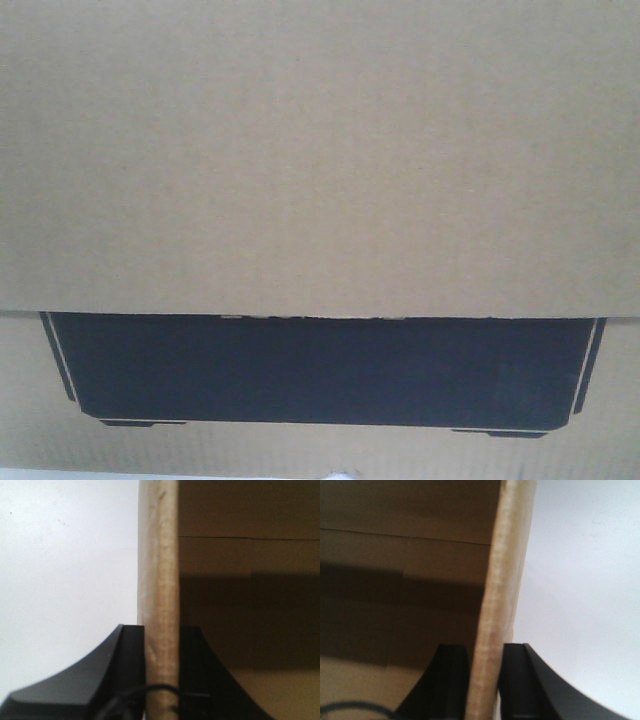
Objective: Grab box from left shelf to table start
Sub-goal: 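Lower the box onto the white table with both grippers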
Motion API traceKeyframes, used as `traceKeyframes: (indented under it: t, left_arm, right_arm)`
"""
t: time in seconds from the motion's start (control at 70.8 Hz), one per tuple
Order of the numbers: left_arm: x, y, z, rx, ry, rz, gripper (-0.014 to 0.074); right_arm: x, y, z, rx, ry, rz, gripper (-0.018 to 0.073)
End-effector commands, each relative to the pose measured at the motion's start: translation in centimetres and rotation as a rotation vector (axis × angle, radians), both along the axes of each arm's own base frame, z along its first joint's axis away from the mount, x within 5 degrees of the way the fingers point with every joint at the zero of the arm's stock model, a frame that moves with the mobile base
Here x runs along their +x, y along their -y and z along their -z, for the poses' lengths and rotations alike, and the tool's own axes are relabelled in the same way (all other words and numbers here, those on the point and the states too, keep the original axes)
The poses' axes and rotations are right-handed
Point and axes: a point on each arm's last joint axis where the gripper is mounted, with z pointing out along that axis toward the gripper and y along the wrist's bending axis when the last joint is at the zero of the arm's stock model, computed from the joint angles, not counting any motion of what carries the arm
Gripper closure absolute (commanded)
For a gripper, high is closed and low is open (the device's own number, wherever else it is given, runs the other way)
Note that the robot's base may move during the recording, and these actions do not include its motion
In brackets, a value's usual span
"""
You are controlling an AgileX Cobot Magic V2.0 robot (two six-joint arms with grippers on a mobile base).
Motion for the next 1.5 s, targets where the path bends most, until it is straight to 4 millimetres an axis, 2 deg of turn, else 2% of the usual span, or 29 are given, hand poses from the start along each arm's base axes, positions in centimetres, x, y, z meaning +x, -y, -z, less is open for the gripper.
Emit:
traceKeyframes:
  t: [0.0,0.099,0.184,0.367,0.48,0.734,0.96,1.172,1.285,1.37,1.483]
  left_arm:
    - [-0.6,2.2,-2.2,-0.233,0.041,0.023,0.0694]
    - [-0.7,2.2,-2.1,-0.228,0.042,0.030,0.0666]
    - [-0.7,2.2,-2.1,-0.227,0.036,0.031,0.0552]
    - [-0.7,2.2,-2.1,-0.226,0.035,0.032,0.0167]
    - [-0.7,2.1,-2.1,-0.226,0.035,0.030,0.0066]
    - [-0.7,1.8,-2.8,-0.175,0.068,0.035,0.0063]
    - [-1.8,1.0,-6.2,-0.138,0.170,0.047,0.0064]
    - [-4.6,-0.3,-9.1,-0.087,0.297,0.044,0.0083]
    - [-7.9,-1.4,-11.3,-0.079,0.391,0.040,0.0139]
    - [-10.7,-2.4,-12.4,-0.073,0.472,0.034,0.0216]
    - [-13.8,-3.7,-12.2,-0.041,0.567,0.018,0.0349]
  right_arm:
    - [0.1,-1.4,-1.5,0.137,0.080,-0.019,0.0291]
    - [0.1,-1.3,-1.4,0.128,0.079,-0.020,0.0135]
    - [0.1,-1.3,-1.4,0.118,0.074,-0.021,0.0045]
    - [0.1,-1.1,-1.3,0.096,0.070,-0.024,0.0031]
    - [0.0,-0.7,-1.1,0.037,0.063,-0.027,0.0031]
    - [-0.1,0.1,-1.4,-0.078,0.051,-0.021,0.0031]
    - [-0.6,0.4,-5.4,-0.103,0.145,-0.019,0.0032]
    - [-2.4,1.1,-8.7,-0.170,0.213,-0.004,0.0055]
    - [-5.0,1.2,-10.7,-0.158,0.305,0.009,0.0165]
    - [-7.5,1.4,-11.9,-0.152,0.380,0.016,0.0298]
    - [-10.4,1.7,-12.4,-0.144,0.477,0.024,0.0476]
